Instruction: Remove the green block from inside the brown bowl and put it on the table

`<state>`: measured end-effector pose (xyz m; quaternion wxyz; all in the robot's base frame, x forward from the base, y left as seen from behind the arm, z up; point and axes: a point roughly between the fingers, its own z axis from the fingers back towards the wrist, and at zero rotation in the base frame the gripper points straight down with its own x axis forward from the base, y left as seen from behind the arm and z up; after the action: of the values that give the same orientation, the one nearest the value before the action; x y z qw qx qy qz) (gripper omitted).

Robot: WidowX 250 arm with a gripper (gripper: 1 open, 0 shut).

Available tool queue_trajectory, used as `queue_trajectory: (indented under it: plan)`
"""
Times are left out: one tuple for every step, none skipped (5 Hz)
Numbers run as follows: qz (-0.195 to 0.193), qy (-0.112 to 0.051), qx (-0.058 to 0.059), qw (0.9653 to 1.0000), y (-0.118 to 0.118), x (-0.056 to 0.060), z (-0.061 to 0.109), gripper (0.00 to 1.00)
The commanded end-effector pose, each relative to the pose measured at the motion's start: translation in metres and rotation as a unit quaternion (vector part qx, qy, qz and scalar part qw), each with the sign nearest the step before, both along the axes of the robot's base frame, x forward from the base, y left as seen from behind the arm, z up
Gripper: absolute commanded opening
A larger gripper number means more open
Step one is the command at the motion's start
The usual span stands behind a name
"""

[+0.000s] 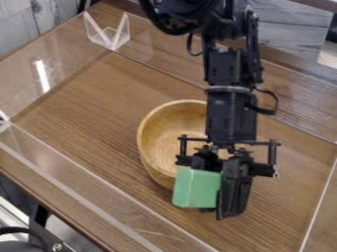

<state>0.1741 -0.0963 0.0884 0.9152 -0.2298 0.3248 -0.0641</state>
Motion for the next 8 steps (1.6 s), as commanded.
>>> queue_trajectory:
  plan:
    - [0.006, -0.031, -0.012, 0.9994, 0.001, 0.009, 0.016, 0.0]
    - [0.006, -0.027, -0.016, 0.9995, 0.002, 0.009, 0.018, 0.0]
    - [0.005, -0.022, -0.02, 0.9995, 0.002, 0.009, 0.02, 0.0]
    - [0.005, -0.017, -0.025, 0.9995, 0.003, 0.009, 0.022, 0.0]
    - [0.004, -0.012, -0.029, 0.9995, 0.003, 0.009, 0.025, 0.0]
    - [0.002, -0.007, -0.033, 0.9994, 0.003, 0.008, 0.027, 0.0]
    - [0.001, -0.001, -0.037, 0.9993, 0.004, 0.008, 0.029, 0.0]
    - [-0.001, 0.007, -0.04, 0.9992, 0.004, 0.009, 0.032, 0.0]
